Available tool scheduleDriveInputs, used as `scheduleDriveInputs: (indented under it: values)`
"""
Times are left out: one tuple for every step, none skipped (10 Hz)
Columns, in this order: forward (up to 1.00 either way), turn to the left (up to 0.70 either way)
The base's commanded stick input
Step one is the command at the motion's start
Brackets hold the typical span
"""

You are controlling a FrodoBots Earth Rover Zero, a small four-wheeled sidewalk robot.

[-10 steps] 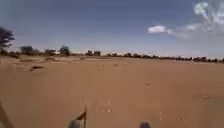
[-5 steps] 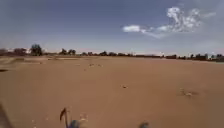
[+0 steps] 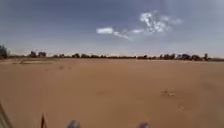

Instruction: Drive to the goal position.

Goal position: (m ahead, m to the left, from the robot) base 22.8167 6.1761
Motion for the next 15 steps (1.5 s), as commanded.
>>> scheduleDriveInputs:
  values:
    - [0.7, 0.0]
    - [0.7, 0.0]
    - [0.7, 0.0]
    - [0.7, 0.0]
    - [0.7, 0.0]
    - [0.7, 0.0]
    - [0.7, 0.0]
    - [0.7, 0.0]
    - [0.7, 0.0]
    - [0.7, 0.0]
    - [0.7, 0.0]
    - [0.7, 0.0]
    - [0.7, 0.0]
    - [0.7, 0.0]
    - [0.7, 0.0]
